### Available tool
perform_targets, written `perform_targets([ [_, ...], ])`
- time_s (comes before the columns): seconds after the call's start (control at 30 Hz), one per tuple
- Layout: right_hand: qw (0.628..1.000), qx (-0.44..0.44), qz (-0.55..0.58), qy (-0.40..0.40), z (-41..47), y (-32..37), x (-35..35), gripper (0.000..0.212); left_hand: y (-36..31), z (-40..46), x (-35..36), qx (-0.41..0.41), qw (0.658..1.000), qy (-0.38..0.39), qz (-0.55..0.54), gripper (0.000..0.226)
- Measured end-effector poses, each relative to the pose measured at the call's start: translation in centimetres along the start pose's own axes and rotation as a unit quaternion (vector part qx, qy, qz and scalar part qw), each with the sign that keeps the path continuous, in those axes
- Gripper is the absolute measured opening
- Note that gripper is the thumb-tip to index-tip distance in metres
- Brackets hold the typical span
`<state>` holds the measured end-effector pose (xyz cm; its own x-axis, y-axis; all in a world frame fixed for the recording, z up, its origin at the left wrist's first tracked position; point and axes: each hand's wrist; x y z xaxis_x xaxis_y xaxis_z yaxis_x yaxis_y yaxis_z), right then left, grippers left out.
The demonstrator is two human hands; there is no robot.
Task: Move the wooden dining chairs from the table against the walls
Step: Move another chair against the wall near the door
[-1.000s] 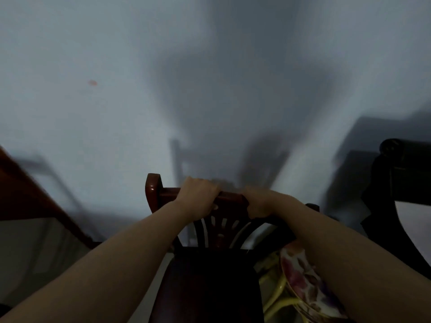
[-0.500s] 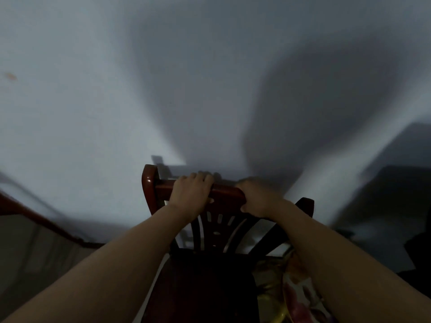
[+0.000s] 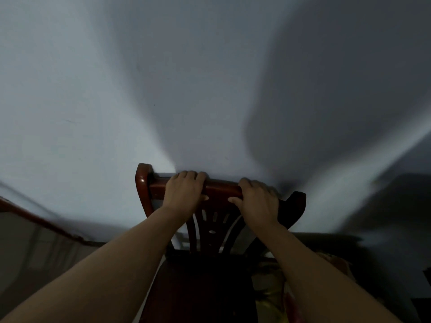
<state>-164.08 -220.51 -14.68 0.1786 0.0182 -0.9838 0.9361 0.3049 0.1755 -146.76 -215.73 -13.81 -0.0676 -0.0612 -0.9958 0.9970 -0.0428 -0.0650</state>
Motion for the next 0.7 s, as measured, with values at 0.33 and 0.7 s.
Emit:
perform_targets([
  [0.33, 1.000, -0.008, 0.016, 0.020, 0.6, 2.2, 0.0, 0.043, 1.2, -1.3, 0.6, -0.034, 0.999, -0.019, -0.026, 0.048],
  [0.7, 1.000, 0.002, -0.008, 0.027, -1.3, 1.0, -0.7, 0.045, 0.9, -2.5, 0.3, 0.018, 0.996, -0.012, -0.081, 0.048],
])
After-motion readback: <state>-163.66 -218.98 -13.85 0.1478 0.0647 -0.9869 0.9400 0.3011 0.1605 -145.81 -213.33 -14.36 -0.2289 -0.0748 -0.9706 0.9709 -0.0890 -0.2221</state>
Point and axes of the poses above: each hand's wrist, its own z-axis towards the middle knuckle, its own x-axis out of the palm, y = z × x, and after that the axes turned 9 degrees about x, right-handed
